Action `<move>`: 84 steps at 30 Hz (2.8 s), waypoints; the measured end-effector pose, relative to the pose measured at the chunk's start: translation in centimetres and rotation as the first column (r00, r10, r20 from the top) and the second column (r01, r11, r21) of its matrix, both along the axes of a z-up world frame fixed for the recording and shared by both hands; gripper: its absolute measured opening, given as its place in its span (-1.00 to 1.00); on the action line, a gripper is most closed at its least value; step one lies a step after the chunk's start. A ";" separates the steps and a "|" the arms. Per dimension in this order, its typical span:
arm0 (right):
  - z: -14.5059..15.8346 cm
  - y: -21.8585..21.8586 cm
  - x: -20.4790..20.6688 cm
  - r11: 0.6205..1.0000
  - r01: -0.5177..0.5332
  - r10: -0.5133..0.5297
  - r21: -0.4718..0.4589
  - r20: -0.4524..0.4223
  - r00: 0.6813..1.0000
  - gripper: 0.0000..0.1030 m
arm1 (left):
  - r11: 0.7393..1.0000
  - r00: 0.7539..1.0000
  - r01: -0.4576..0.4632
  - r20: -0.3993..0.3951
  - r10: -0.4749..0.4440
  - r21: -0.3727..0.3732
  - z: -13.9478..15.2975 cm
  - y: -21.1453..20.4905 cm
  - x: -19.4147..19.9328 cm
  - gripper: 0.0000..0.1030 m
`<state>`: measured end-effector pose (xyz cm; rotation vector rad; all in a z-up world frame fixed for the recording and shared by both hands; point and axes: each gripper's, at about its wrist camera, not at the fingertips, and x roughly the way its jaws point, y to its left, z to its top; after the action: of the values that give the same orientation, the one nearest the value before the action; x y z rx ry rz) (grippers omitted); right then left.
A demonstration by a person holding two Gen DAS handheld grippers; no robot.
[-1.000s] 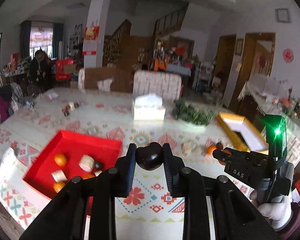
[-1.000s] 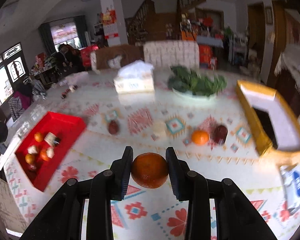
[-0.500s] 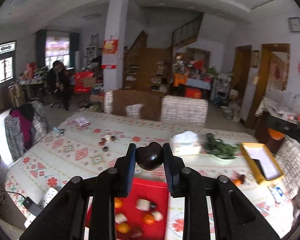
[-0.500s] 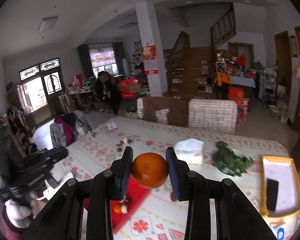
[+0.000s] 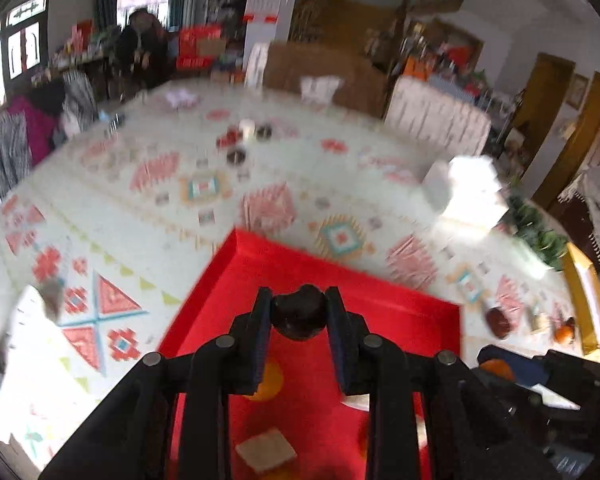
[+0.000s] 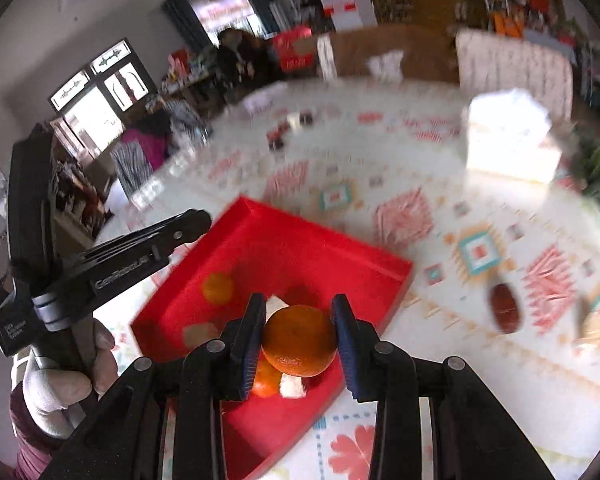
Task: Organize fruits
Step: 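Carry the plum and tangerine over the red tray and open both tools, then grasp a beige round cake with the left tool while the right tool grasps a jujube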
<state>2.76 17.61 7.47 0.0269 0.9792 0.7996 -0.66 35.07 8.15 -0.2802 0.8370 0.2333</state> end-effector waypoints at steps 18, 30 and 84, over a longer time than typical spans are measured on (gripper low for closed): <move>-4.5 3.7 3.4 0.999 0.012 -0.014 -0.052 -0.046 0.999 -0.08 | 0.996 0.998 -0.010 -0.060 0.005 -0.092 -3.6 1.8 2.4 -0.01; -1.1 -0.6 1.5 0.998 0.055 -0.055 0.007 0.030 0.998 0.01 | 1.000 0.997 -0.026 0.075 0.027 -0.009 2.6 -2.0 -2.7 0.57; -6.8 -36.3 7.5 0.793 0.609 -0.609 0.007 -0.008 0.793 -0.30 | 0.920 0.926 0.369 -0.029 -0.376 -0.133 -4.1 -31.4 7.4 0.01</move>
<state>10.29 -18.68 0.70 0.3412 0.8947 0.2011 6.72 3.69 4.02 -0.2267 0.9434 -0.1714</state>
